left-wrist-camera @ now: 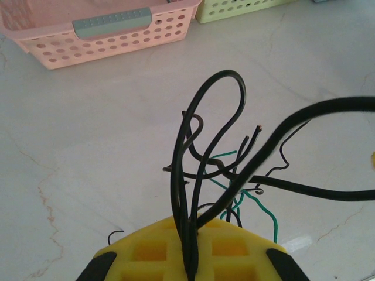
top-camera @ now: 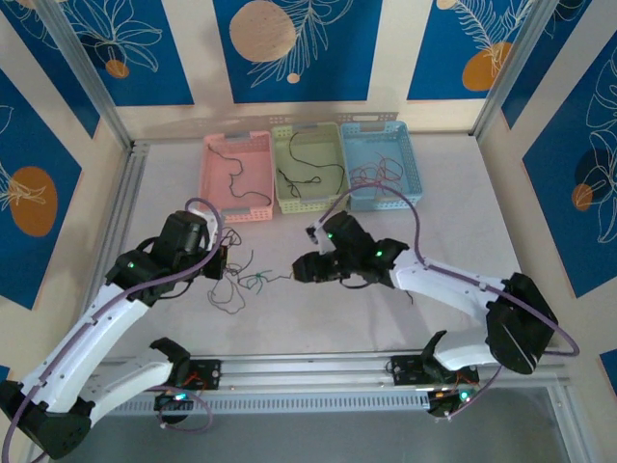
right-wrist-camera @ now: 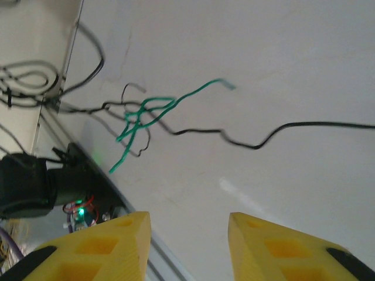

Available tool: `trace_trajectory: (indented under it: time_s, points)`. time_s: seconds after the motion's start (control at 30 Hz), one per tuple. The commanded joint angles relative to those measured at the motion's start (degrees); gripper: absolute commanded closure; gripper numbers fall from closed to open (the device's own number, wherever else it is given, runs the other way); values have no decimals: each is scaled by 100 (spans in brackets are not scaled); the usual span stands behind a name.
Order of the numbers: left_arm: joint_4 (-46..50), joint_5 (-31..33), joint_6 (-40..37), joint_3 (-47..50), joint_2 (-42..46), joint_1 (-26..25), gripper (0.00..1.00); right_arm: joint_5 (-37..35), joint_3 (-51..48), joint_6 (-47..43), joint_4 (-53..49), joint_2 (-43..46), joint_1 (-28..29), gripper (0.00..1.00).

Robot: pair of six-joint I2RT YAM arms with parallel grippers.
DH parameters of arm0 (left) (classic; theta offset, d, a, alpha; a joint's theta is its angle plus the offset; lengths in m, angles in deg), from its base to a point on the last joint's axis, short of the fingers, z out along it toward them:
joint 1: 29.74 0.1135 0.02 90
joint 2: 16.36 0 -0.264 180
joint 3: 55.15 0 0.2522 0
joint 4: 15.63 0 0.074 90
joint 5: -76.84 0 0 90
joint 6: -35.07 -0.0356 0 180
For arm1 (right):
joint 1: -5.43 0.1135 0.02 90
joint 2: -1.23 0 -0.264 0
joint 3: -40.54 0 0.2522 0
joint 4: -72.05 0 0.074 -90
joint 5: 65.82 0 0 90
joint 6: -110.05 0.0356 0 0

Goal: Untangle the cables

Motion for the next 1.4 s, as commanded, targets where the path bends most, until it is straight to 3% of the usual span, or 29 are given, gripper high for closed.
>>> trace_trajectory:
  time_s: [0.0,0.33,1.07,1.2,1.37]
  points:
    - [12,90,-84,41,95,77,100,-189,303,266,361,-260,423,57]
    - [13,108,-88,48,104,89,100,73,867,1421,681,-1295,838,55]
    - [12,103,-88,48,139,90,100,-83,1615,2064,449,-2212,925,58]
    - [12,96,-85,48,139,90,100,-163,1643,2026,390,-2280,937,64]
    - [12,102,-86,48,148,95,100,-235,1612,1946,337,-2266,935,85]
